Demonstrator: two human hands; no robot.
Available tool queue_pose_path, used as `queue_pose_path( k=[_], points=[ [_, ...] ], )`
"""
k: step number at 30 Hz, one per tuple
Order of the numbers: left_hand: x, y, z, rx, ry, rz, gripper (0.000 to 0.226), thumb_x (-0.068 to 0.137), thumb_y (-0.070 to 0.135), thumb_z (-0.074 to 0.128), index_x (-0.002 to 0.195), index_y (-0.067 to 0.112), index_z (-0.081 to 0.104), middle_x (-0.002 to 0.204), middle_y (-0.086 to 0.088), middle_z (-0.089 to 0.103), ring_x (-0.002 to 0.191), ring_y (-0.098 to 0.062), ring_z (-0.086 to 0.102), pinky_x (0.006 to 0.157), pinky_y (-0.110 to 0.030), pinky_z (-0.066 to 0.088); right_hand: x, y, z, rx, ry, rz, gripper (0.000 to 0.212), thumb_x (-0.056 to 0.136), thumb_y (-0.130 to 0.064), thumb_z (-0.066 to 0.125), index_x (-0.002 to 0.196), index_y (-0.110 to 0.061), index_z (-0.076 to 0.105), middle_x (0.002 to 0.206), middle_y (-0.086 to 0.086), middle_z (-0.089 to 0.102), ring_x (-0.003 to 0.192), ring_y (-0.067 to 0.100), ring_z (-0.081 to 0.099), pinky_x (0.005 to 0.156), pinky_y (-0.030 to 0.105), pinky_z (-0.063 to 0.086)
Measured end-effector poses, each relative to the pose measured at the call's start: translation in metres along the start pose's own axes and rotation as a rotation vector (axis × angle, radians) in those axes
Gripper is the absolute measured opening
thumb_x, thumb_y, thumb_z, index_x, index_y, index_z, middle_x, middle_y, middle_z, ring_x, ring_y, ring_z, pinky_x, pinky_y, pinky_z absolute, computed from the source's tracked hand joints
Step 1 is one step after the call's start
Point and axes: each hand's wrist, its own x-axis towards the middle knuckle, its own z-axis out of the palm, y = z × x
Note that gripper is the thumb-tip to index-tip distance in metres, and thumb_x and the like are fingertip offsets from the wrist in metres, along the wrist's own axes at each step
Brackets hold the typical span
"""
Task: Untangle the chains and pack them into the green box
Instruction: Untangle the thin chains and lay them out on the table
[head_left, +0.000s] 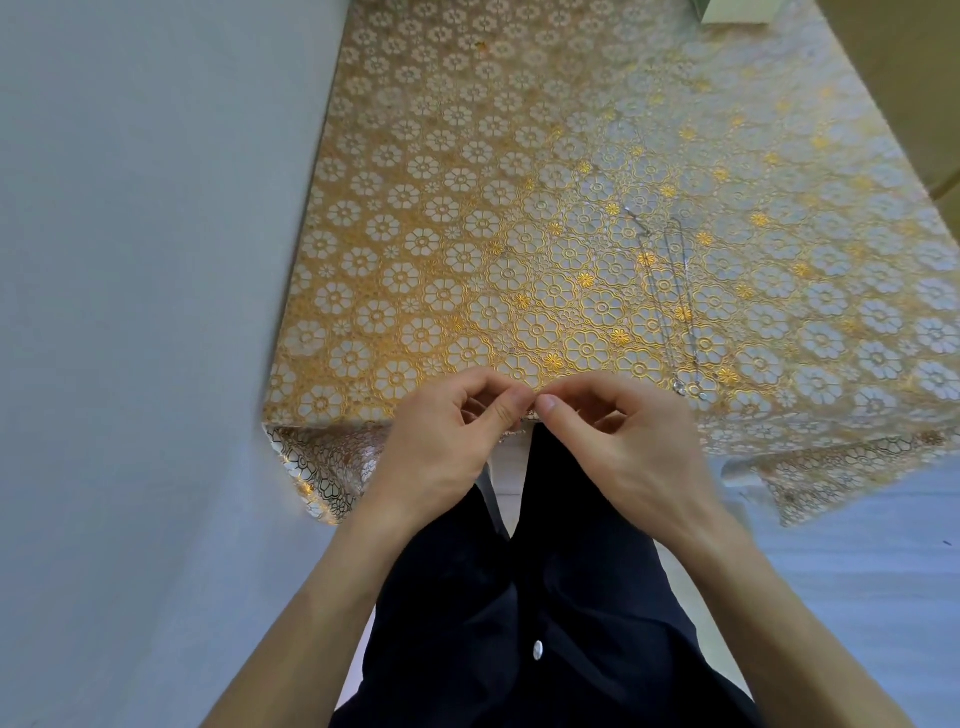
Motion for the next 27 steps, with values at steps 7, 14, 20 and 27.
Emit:
queue_pose_path(
  k=[7, 14, 20, 27],
  points=[
    [0.003, 0.0009, -0.0005, 0.02, 0.013, 0.003, 0.02, 0.093, 0.04, 0.065, 0.087, 0.024, 0.075, 0.077, 0.009, 0.072, 0.072, -0.006, 0.065, 0.072, -0.025, 0.052, 0.0059, 0.0008, -0.001, -0.114, -0.04, -0.132, 0.006, 0.089, -0.016, 0.073, 0.089, -0.023, 0.074, 0.08, -0.013, 0.067, 0.071, 0.007, 0.062, 0.063, 0.012, 0.045],
    [0.006, -0.0015, -0.0002, 0.011, -0.003, -0.028, 0.02, 0.096, 0.039, 0.063, 0.086, 0.026, 0.073, 0.075, 0.006, 0.071, 0.073, -0.015, 0.066, 0.073, -0.032, 0.053, 0.0072, 0.0049, 0.0016, -0.357, -0.025, -0.292, 0.003, 0.093, -0.025, 0.064, 0.093, -0.022, 0.065, 0.087, -0.013, 0.059, 0.074, 0.005, 0.054, 0.069, 0.027, 0.049],
    [0.0062, -0.0041, 0.0, -0.002, -0.031, -0.018, 0.023, 0.097, 0.04, 0.059, 0.082, 0.025, 0.069, 0.07, 0.01, 0.069, 0.068, -0.007, 0.062, 0.071, -0.027, 0.05, 0.0072, 0.003, 0.003, -0.333, -0.028, -0.264, 0.008, 0.091, -0.031, 0.057, 0.089, -0.024, 0.061, 0.086, -0.015, 0.057, 0.077, 0.007, 0.055, 0.071, 0.026, 0.049],
    [0.0048, -0.0064, -0.0068, -0.092, 0.018, -0.064, 0.028, 0.089, 0.052, 0.057, 0.085, 0.027, 0.07, 0.07, 0.011, 0.069, 0.071, -0.008, 0.065, 0.077, -0.034, 0.055, 0.008, 0.0094, -0.0012, -0.196, 0.002, -0.198, 0.005, 0.094, -0.02, 0.065, 0.092, -0.024, 0.065, 0.086, -0.018, 0.06, 0.075, 0.01, 0.061, 0.066, 0.016, 0.046]
  ],
)
